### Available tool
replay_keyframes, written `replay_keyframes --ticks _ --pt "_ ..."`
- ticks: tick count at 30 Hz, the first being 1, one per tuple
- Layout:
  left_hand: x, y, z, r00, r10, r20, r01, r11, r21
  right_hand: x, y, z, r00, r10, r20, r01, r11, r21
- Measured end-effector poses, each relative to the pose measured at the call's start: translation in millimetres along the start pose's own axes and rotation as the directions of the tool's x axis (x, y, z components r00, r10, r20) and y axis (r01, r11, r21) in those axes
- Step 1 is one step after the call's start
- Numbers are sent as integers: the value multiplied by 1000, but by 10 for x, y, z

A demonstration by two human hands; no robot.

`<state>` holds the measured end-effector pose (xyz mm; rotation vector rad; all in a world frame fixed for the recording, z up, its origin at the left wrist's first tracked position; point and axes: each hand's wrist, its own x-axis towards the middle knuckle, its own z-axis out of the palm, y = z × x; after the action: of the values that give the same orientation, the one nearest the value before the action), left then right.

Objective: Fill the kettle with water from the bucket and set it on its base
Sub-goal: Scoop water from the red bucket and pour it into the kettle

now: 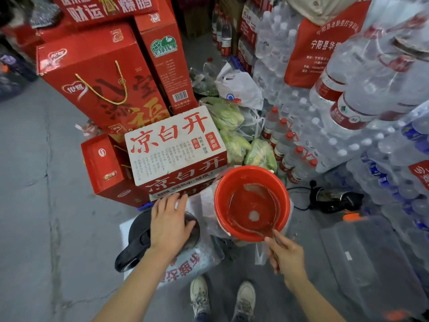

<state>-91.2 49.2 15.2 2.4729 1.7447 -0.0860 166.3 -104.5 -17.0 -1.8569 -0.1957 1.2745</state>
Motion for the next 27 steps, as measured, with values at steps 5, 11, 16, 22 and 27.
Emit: replay_keyframes --ticks 5,11,16,22,27 --pt "-176 -323 -23 969 -146 198 143 989 31 -166 -34 -161 997 -78 8 78 996 31" --pt "-265 -334 -236 982 -154 106 159 986 -41 -316 -190 -325 987 -151 52 146 985 89" --pt "-570 -496 -470 985 -167 -37 155 965 -210 -528 -366 -361 969 -225 101 213 970 120" --pt "-850 -721 -694 949 -311 -54 252 850 -463 -835 -486 -255 959 -256 125 239 962 134" --pt "-1131 -820 -771 880 -473 -43 329 674 -662 -1151 -513 -17 952 -272 143 252 958 139"
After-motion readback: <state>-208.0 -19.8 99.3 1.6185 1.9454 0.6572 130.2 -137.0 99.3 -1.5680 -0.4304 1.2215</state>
